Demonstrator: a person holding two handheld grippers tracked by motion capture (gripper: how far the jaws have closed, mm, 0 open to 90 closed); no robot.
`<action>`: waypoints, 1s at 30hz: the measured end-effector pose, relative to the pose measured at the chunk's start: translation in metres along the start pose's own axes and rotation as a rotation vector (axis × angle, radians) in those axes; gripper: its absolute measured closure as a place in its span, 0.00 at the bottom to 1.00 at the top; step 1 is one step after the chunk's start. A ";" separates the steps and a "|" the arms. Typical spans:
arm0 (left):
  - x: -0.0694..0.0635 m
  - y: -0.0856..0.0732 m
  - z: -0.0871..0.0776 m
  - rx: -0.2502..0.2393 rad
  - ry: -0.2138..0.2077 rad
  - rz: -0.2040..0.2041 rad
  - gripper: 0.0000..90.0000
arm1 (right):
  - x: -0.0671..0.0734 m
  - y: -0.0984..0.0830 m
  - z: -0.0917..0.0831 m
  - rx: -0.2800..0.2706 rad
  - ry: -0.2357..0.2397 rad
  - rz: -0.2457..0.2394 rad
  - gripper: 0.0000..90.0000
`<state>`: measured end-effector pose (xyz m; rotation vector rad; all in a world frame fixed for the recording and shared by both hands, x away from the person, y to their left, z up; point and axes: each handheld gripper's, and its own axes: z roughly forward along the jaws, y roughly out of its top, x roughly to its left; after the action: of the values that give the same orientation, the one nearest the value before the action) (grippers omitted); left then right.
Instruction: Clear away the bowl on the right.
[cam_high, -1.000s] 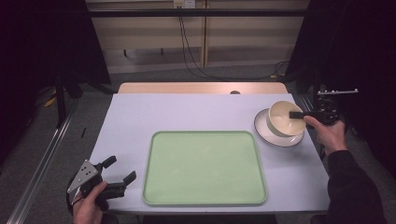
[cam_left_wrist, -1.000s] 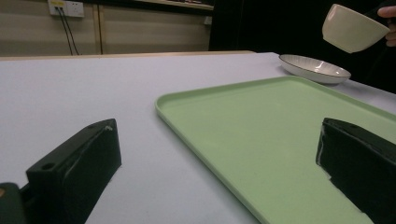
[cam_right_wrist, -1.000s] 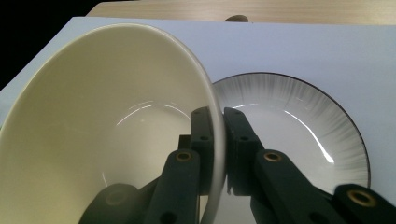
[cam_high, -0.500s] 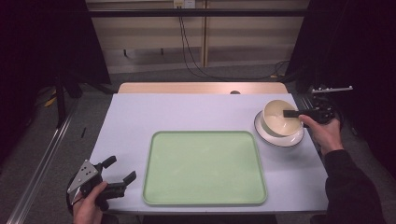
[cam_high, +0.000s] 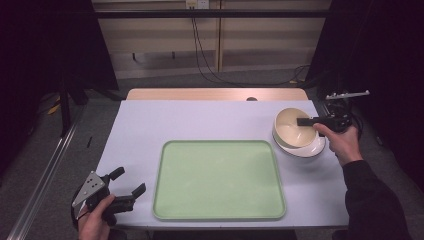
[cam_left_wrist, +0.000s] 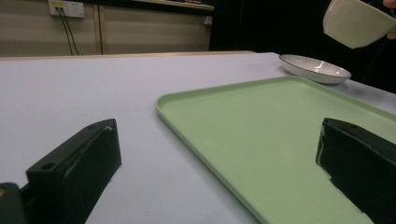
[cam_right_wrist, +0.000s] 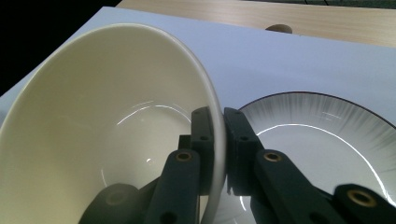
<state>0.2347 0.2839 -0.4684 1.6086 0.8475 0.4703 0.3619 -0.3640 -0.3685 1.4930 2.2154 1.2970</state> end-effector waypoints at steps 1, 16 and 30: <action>0.000 0.000 0.000 0.001 0.001 0.002 0.00 | 0.001 0.001 0.001 0.005 0.003 -0.003 0.93; 0.000 0.000 0.000 0.007 -0.004 0.012 0.00 | 0.011 0.004 0.015 0.019 0.029 -0.012 0.94; 0.001 0.000 -0.001 0.017 0.000 0.025 0.00 | 0.022 0.014 0.043 0.061 0.038 -0.019 0.93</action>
<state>0.2345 0.2851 -0.4680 1.6368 0.8338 0.4819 0.3853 -0.3199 -0.3774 1.4765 2.3066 1.2740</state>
